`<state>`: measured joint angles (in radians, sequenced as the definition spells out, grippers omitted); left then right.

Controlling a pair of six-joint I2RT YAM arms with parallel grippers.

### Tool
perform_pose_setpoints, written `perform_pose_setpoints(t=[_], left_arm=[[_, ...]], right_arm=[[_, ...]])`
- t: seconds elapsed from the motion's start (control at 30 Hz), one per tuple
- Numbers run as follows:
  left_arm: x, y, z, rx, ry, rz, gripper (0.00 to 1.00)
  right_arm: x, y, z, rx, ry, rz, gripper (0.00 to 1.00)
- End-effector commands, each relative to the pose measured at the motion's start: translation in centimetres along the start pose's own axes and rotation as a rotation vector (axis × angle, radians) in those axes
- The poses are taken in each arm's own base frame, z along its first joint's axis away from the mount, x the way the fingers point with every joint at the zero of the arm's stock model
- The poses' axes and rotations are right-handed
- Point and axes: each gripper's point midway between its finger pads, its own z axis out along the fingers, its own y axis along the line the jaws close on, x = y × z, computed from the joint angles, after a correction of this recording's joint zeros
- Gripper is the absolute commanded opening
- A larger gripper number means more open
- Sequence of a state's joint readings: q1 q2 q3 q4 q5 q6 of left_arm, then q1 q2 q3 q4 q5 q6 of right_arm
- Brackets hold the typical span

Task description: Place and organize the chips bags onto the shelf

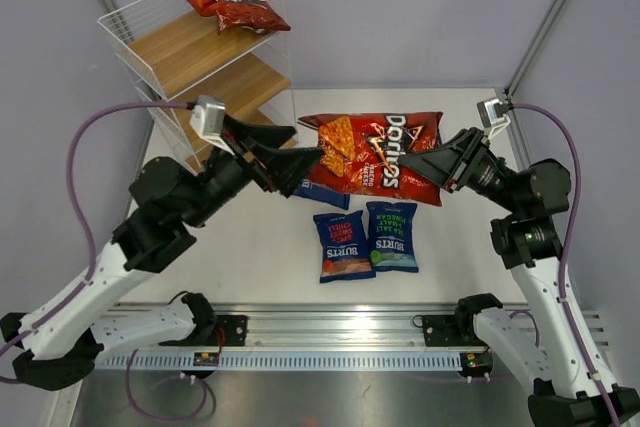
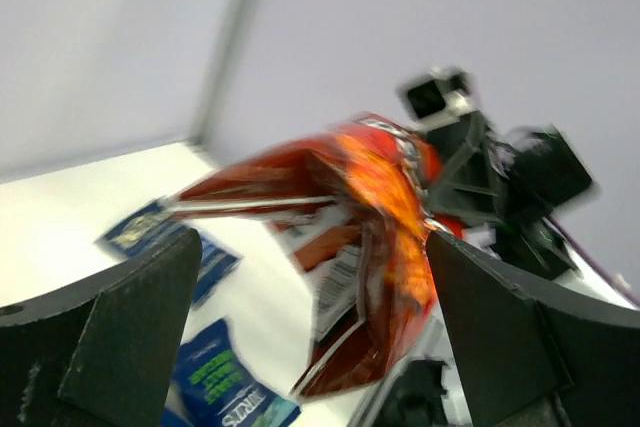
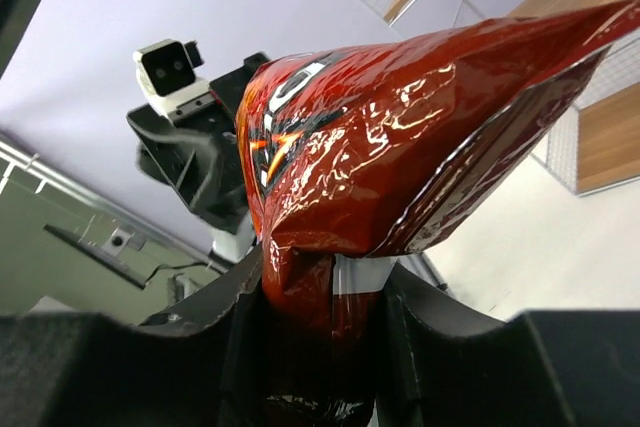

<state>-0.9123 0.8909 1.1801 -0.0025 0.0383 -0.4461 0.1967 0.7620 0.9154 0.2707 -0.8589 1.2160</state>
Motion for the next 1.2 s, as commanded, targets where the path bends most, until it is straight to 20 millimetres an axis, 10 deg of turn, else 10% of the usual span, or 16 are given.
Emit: perform_pose_setpoints(t=[0.0,0.27,0.67,0.93,0.97,1.17], left_arm=[[-4.9,6.4,-6.3,-0.499,-0.064,-0.005,0.99],[-3.4,9.9,-16.0,-0.774,0.124,0.099,0.99],[-1.5,2.1,-19.5,-0.114,-0.015,0.327,0.99],[-0.2,3.3,-22.2,-0.105,-0.153,0.348,0.99],[-0.1,3.5,-22.5,-0.117,-0.148,0.352,0.99],[2.5,5.7,-22.6,-0.18,-0.116,0.344,0.99]], right_arm=[[-2.5,1.2,0.9,-0.013,-0.082,-0.123,0.23],[-6.8,2.2,4.6,-0.042,-0.149,-0.121,0.22],[-8.6,3.6,21.0,-0.016,-0.269,-0.058,0.2],[-8.6,0.4,30.2,0.166,-0.413,-0.103,0.18],[-9.7,2.5,30.4,0.13,-0.451,-0.129,0.18],[-8.4,0.1,33.9,0.223,-0.517,-0.201,0.18]])
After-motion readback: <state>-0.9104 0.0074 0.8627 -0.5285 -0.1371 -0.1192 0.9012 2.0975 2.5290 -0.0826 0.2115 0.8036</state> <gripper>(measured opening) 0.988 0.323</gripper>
